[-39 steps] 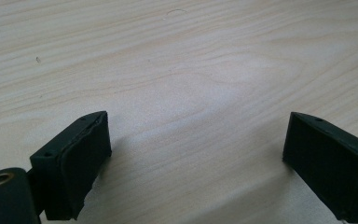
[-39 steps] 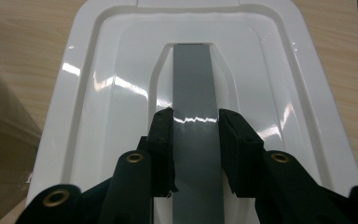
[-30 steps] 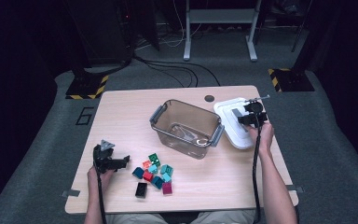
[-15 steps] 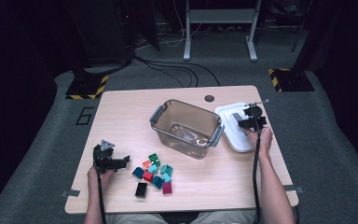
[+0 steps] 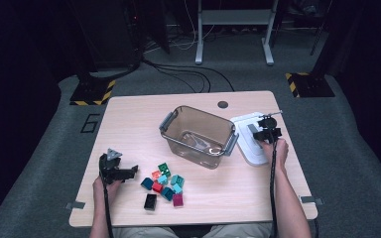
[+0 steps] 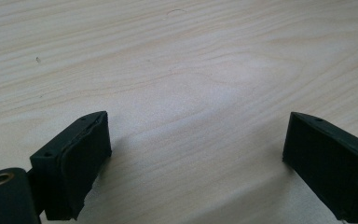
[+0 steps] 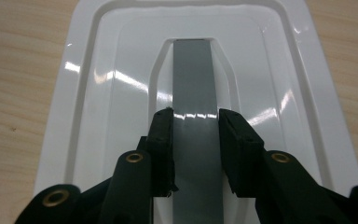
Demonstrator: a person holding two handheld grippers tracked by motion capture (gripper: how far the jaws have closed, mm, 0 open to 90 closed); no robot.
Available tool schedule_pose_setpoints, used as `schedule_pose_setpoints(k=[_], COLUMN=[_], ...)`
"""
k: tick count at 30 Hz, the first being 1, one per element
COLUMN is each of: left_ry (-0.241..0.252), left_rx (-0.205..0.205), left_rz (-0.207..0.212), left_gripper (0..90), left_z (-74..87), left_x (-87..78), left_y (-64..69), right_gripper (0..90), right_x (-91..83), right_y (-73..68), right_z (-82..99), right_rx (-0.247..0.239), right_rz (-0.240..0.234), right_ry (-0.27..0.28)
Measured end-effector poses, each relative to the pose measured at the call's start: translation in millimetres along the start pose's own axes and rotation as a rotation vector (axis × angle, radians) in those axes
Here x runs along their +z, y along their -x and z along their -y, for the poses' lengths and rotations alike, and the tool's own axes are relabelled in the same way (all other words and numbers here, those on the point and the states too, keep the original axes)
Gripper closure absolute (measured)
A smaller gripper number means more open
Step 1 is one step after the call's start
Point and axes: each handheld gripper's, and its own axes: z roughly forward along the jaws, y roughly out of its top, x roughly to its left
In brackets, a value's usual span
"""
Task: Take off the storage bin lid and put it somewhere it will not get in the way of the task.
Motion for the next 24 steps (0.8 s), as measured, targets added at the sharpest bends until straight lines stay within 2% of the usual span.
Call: schedule_pose_setpoints(k=[10, 12, 13, 14, 15, 16, 18, 19, 20, 24], left_ry=[0.0, 0.0, 0.0, 0.0, 0.0, 0.0, 0.0, 0.0, 0.0, 0.0], left_rx=[0.0, 0.0, 0.0, 0.0, 0.0, 0.0, 0.0, 0.0, 0.001, 0.0], left_rz=[0.0, 0.0, 0.0, 0.0, 0.0, 0.0, 0.0, 0.0, 0.0, 0.0], left_gripper=[7.3, 7.3, 7.3, 7.3, 7.3, 7.3, 7.3, 7.3, 7.3, 7.3], left_z=[0.0, 0.0, 0.0, 0.0, 0.0, 0.0, 0.0, 0.0, 0.0, 0.0], left_x=[0.0, 0.0, 0.0, 0.0, 0.0, 0.0, 0.0, 0.0, 0.0, 0.0], left_y=[0.0, 0.0, 0.0, 0.0, 0.0, 0.0, 0.0, 0.0, 0.0, 0.0], right_gripper=[64.2, 56.6, 56.6, 51.5, 51.5, 42.3, 32.7, 32.7, 23.4, 13.3], right_x=[1.0, 1.7, 1.7, 1.9, 1.9, 2.1, 2.2, 2.2, 1.6, -3.9], right_y=[4.3, 5.4, 5.4, 5.1, 5.1, 5.5, 5.0, 5.0, 5.4, 6.3], right_z=[2.2, 2.0, 2.0, 2.0, 2.0, 2.3, 2.1, 2.1, 2.4, 3.2], right_rx=[0.023, 0.019, 0.019, 0.024, 0.024, 0.035, 0.03, 0.03, 0.025, 0.037], right_rz=[-0.024, -0.028, -0.028, -0.03, -0.03, -0.054, -0.051, -0.051, -0.061, -0.077], right_ry=[0.017, 0.022, 0.022, 0.019, 0.019, 0.023, 0.022, 0.022, 0.03, 0.027])
